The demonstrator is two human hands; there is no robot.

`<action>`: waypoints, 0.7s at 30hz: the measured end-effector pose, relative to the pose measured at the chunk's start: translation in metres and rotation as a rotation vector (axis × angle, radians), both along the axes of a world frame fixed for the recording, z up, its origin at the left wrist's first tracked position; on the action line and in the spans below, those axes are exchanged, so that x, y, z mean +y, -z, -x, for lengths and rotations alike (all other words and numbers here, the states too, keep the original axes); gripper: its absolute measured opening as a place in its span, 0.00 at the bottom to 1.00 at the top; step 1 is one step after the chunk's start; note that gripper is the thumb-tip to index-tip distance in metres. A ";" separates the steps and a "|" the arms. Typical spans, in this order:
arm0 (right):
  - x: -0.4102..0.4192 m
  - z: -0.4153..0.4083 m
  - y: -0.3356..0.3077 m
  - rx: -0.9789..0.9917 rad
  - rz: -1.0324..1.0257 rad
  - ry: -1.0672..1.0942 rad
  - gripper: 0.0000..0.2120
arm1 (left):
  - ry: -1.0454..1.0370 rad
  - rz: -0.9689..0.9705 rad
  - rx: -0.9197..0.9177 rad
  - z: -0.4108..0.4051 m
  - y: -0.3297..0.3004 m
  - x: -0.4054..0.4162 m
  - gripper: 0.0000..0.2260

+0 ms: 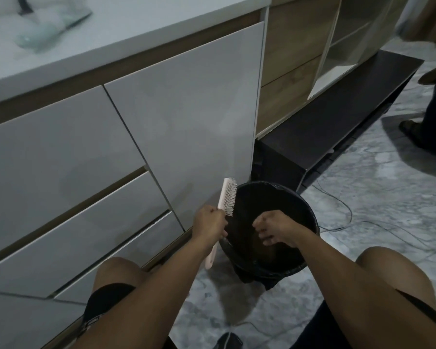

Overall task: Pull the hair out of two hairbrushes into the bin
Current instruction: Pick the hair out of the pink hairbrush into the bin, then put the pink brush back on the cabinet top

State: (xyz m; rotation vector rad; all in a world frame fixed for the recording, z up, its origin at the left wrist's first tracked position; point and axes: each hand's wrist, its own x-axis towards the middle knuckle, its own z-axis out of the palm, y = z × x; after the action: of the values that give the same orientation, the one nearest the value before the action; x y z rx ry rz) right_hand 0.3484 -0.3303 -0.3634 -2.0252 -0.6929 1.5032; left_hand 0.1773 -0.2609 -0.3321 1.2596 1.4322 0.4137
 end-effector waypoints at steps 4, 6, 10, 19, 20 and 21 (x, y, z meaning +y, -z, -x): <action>0.000 0.005 -0.003 -0.041 0.048 -0.074 0.18 | 0.038 0.027 -0.055 0.003 -0.007 -0.003 0.03; 0.004 0.008 -0.011 -0.070 0.013 -0.033 0.19 | 0.082 0.032 -0.061 0.004 -0.008 -0.004 0.04; 0.013 0.016 -0.042 0.095 -0.198 0.180 0.22 | 0.122 0.020 -0.084 0.002 -0.012 -0.009 0.07; 0.033 0.037 -0.113 0.181 -0.437 0.294 0.31 | 0.182 -0.070 -0.209 0.008 -0.058 -0.010 0.10; 0.036 0.040 -0.121 0.176 -0.454 0.309 0.30 | 0.177 -0.082 -0.230 0.012 -0.066 -0.009 0.10; 0.040 0.042 -0.129 0.165 -0.471 0.327 0.29 | 0.170 -0.097 -0.243 0.016 -0.074 -0.010 0.10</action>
State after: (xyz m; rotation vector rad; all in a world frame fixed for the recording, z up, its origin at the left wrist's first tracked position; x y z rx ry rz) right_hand 0.3063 -0.2906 -0.2349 -1.5514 -0.5523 1.1692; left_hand 0.1618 -0.2704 -0.2579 1.3478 1.1027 0.5072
